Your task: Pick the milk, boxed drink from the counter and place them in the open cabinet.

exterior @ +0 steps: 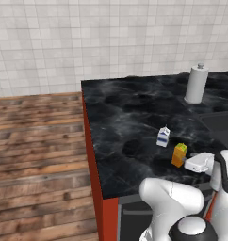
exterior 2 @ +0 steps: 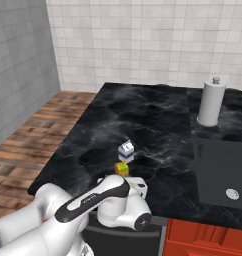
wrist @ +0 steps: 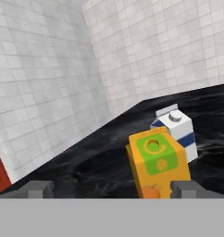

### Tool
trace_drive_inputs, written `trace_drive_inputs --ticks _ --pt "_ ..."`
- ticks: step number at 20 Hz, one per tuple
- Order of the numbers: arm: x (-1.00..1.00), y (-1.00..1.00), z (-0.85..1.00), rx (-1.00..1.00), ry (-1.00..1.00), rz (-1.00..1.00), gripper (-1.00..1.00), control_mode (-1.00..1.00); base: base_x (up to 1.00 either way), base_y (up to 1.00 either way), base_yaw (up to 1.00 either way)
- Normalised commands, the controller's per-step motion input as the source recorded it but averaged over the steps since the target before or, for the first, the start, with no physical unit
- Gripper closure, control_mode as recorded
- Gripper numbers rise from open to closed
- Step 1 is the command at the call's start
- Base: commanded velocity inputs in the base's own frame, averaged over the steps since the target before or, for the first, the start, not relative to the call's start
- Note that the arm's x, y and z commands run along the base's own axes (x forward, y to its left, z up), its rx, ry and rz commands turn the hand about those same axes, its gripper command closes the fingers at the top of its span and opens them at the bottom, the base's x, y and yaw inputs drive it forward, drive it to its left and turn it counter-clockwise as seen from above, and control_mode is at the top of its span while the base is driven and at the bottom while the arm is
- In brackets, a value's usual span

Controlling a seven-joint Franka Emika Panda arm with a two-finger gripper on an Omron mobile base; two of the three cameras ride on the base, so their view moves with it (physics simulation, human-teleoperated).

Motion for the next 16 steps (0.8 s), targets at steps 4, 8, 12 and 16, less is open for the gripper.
trace_drive_inputs --ticks 4,8,12,16 --pt "0.04 -0.01 0.0 0.0 0.03 0.01 -1.0 -1.0 0.0 0.0 0.0" --pt "0.1 -0.09 0.0 0.0 0.06 0.02 -1.0 -1.0 0.0 0.0 0.0" --pt "0.15 -0.09 0.0 0.0 0.07 0.02 -1.0 -1.0 0.0 0.0 0.0" --pt "0.11 -0.2 0.0 0.0 0.04 0.04 -1.0 -1.0 0.0 0.0 0.0"
